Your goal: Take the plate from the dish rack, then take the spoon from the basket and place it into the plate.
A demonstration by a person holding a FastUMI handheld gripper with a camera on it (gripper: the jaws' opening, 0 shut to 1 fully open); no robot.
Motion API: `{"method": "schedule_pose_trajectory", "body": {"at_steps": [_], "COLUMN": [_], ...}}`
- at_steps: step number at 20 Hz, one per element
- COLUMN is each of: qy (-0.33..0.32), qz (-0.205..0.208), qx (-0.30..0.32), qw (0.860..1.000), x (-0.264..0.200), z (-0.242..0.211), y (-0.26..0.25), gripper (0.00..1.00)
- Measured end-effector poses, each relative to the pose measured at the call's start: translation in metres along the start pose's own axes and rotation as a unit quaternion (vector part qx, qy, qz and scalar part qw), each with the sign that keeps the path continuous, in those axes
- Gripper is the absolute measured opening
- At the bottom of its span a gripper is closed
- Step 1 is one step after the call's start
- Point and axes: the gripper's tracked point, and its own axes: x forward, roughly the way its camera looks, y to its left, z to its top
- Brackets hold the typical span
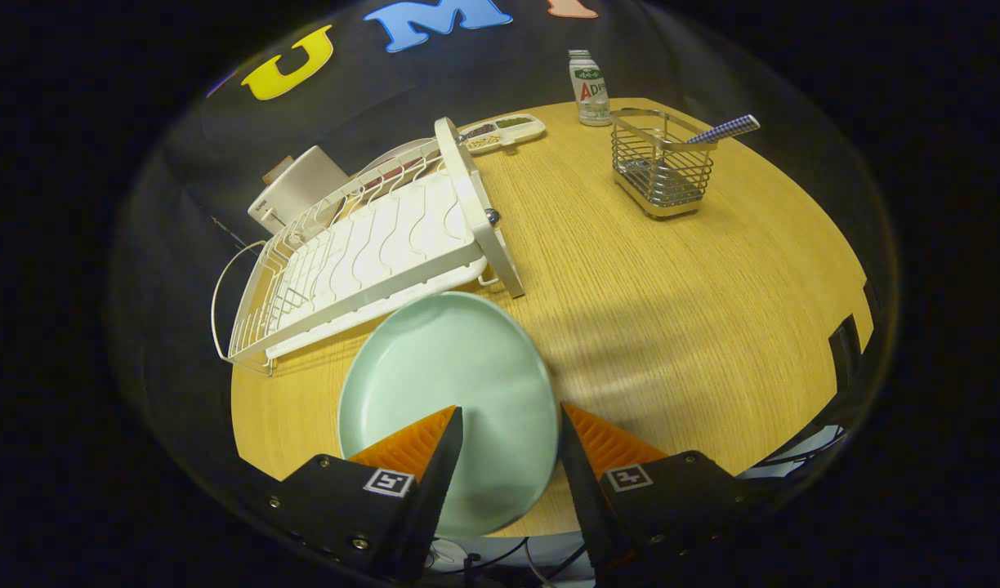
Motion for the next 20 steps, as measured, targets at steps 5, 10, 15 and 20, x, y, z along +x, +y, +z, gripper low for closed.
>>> {"method": "schedule_pose_trajectory", "body": {"at_steps": [5,10,15,20], "qy": [-0.051,-0.159,-0.244,-0.275], "qz": [-0.027,-0.079,-0.133,-0.161], "qx": [0.023,0.082,0.135,0.175], "qw": [0.998,0.981,0.951,0.932], "x": [-0.015,-0.047,-0.081,-0.082], "z": [0.03,0.089,0.146,0.181], "y": [-0.018,-0.054,-0.096,-0.128], "gripper": [0.71,0.7,0.7,0.7]}}
